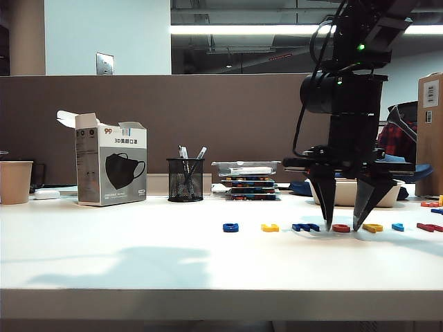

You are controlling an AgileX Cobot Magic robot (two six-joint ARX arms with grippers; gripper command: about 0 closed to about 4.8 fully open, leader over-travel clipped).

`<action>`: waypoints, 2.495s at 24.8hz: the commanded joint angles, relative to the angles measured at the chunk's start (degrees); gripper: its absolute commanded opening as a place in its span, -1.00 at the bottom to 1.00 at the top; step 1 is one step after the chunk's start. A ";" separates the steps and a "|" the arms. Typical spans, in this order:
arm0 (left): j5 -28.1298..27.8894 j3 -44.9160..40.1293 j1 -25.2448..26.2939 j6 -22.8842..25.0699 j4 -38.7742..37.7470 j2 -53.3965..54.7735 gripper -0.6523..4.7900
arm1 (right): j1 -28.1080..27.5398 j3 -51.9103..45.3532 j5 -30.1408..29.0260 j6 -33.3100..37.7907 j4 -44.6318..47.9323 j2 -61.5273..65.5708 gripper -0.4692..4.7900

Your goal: Select the appropriate letters from the row of letter magnets placed on the table to arrange into the word "cup".

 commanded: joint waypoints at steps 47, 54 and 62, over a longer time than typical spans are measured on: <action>-0.48 0.13 -0.02 0.26 0.37 -0.15 -0.78 | -0.07 0.42 -0.55 3.30 -6.12 -11.13 -0.43; -0.48 0.13 -0.02 0.26 0.37 -0.15 -0.78 | 2.75 0.17 -0.37 5.51 -10.62 -18.14 -0.43; -0.48 0.13 -0.02 0.26 0.37 -0.15 -0.78 | 12.39 -1.53 2.08 14.05 -9.66 -19.34 -0.43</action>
